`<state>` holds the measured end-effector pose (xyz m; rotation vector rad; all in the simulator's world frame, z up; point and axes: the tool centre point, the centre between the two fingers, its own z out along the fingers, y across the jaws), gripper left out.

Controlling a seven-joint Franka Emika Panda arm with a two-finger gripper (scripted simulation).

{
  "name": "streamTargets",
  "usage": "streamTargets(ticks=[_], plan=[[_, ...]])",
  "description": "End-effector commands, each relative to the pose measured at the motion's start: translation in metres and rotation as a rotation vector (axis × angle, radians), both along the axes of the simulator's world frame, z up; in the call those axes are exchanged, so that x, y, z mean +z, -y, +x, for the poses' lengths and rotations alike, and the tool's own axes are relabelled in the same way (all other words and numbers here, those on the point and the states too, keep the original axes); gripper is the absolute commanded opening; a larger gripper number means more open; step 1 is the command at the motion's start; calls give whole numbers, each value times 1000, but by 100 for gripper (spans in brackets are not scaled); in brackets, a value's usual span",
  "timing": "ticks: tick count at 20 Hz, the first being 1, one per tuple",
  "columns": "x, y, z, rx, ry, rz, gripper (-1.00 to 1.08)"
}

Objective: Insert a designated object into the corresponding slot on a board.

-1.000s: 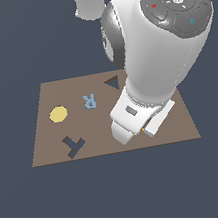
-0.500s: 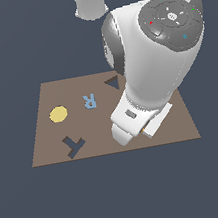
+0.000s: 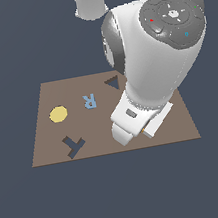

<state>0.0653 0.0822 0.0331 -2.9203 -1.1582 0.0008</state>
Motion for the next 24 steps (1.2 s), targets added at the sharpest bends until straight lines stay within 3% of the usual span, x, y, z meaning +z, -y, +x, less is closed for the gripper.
streamTargets(ticks=[1, 12, 24], plan=[[0, 0, 0, 0, 0, 0, -100], [0, -7, -7, 104, 0, 0, -100], [2, -25, -34, 453, 1, 0, -100]])
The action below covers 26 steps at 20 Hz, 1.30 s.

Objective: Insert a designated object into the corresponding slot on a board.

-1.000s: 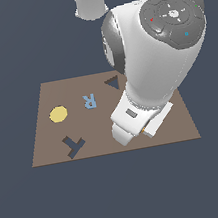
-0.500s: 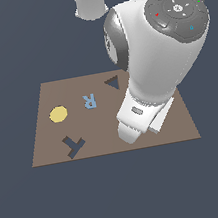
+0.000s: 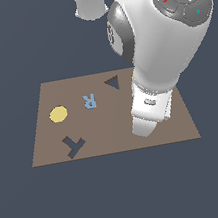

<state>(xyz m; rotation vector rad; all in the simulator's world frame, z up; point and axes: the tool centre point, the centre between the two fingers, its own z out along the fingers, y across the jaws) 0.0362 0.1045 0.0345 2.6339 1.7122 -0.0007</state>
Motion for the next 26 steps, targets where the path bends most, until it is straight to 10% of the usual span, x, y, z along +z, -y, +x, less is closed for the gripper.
streamTargets(ticks=[1, 26], plan=[[1, -4, -8, 95, 1, 0, -100], [4, 14, -102, 1162, 1, -1, -100]])
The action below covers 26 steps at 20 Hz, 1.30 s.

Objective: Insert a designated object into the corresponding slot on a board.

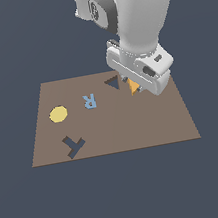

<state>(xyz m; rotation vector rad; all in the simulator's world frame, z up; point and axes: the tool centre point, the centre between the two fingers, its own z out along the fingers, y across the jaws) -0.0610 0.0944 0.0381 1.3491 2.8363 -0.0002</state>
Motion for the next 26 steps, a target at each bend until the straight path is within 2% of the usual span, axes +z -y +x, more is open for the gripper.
streamTargets(ticks=[1, 14, 26], plan=[[0, 6, -7, 100, 1, 0, -100], [2, 42, -29, 550, 0, -1, -100], [2, 65, -32, 782, 0, -1, -100]])
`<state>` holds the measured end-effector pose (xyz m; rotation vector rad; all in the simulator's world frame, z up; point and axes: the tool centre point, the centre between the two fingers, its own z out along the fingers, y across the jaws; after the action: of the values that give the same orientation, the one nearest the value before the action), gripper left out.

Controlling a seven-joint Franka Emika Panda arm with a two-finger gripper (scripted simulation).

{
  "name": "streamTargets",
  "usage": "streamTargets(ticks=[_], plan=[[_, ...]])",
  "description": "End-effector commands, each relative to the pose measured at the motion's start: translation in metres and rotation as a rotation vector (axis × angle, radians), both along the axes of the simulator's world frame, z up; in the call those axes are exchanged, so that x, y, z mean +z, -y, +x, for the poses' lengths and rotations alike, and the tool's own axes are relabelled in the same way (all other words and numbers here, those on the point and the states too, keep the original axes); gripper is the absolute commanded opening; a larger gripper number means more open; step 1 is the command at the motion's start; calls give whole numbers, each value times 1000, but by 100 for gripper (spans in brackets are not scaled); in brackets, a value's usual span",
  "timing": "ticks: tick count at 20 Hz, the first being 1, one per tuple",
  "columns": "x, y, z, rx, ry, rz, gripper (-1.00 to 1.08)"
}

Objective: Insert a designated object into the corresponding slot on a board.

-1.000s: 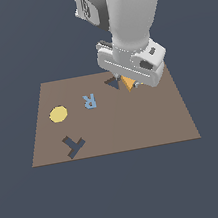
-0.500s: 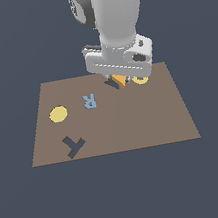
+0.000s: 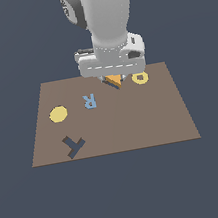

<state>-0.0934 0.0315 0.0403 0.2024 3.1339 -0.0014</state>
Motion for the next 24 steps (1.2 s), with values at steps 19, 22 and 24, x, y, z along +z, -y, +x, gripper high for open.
streamTargets(ticks=[19, 22, 24], plan=[[-10, 8, 1, 81, 0, 0, -100], [-10, 8, 1, 81, 0, 0, 100], [-10, 8, 1, 81, 0, 0, 100]])
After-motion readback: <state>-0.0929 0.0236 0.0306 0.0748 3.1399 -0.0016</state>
